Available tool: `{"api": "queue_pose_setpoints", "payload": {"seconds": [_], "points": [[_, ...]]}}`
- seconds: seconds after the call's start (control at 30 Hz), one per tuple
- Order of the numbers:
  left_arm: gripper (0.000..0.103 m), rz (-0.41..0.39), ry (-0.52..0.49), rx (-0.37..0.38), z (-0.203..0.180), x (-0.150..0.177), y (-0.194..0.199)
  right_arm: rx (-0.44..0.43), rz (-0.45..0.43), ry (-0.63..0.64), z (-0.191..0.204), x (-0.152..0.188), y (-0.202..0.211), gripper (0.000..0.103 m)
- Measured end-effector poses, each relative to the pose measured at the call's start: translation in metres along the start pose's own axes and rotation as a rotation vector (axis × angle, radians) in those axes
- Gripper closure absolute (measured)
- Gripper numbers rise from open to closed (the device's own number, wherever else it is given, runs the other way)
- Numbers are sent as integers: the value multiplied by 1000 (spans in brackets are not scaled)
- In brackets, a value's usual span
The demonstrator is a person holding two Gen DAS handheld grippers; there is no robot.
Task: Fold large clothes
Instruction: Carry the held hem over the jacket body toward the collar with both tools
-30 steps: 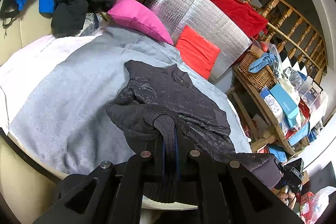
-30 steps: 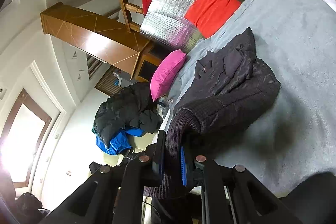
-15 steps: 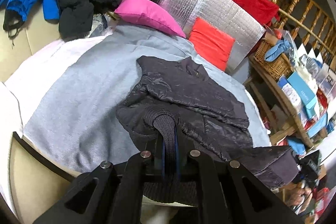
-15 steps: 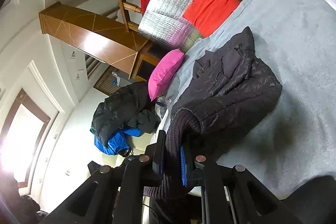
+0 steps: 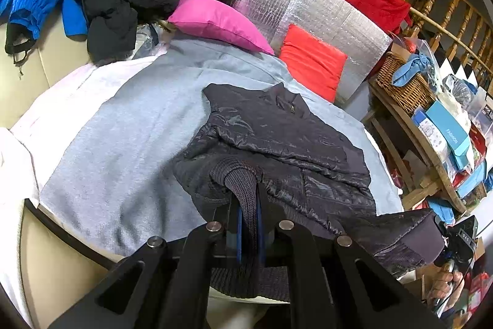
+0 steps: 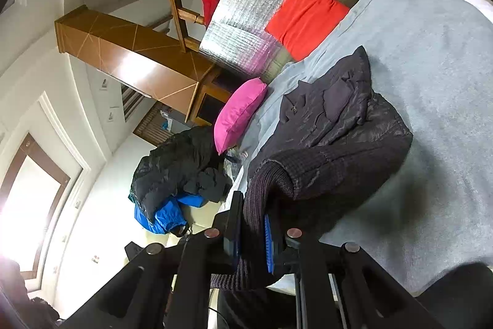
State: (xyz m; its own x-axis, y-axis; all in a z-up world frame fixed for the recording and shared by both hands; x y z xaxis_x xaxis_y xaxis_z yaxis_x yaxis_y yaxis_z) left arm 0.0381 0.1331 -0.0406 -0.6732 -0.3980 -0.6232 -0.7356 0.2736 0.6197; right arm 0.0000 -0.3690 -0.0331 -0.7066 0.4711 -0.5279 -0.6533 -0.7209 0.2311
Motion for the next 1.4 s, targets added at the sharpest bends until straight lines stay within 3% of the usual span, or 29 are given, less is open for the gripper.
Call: {"api": "queue_pose_setpoints", "payload": {"seconds": [0.97,1.4], "points": [[95,18,-21,-11,-6,0,-7,2,-23,-10,-5,-2,0,94],[95,10,-18,15,-19,-25,-10,-13,-46,0,0,-23,-6,94]]}}
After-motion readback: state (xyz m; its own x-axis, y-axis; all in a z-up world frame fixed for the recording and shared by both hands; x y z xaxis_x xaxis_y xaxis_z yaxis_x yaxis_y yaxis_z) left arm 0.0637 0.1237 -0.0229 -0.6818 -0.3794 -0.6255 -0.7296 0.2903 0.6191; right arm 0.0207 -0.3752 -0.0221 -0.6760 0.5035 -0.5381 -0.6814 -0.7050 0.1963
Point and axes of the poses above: each gripper's, at about its wrist camera, not at the fingertips, and y roughly against the way its jaws point, z to its left, x to its underside, the point moved 7 cm from there along -y, roughly the way its jaws point, and after that the axes turned 6 degrees about y, right-handed, at the moved point
